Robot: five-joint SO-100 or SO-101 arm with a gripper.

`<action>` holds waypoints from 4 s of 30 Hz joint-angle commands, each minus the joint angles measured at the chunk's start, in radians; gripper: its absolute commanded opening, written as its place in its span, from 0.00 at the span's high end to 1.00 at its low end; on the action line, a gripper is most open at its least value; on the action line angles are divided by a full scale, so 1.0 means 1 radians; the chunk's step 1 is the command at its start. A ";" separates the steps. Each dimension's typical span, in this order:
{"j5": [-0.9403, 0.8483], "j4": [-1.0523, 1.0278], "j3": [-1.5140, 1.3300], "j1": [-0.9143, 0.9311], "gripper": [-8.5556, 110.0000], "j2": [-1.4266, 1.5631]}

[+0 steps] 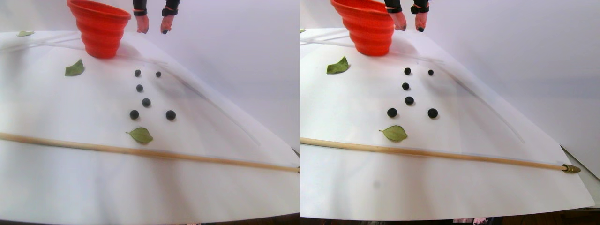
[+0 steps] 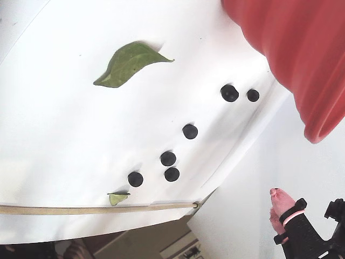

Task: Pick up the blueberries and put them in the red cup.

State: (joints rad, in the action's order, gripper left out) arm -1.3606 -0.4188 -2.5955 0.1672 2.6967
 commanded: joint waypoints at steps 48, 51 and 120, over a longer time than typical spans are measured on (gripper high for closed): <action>-0.006 0.607 0.103 -0.095 0.78 -0.627; -0.003 0.637 0.117 -0.106 0.78 -0.655; 0.098 0.976 0.279 -0.124 0.81 -0.999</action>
State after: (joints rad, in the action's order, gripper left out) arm -1.2701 0.5369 -2.3439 0.0291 1.6950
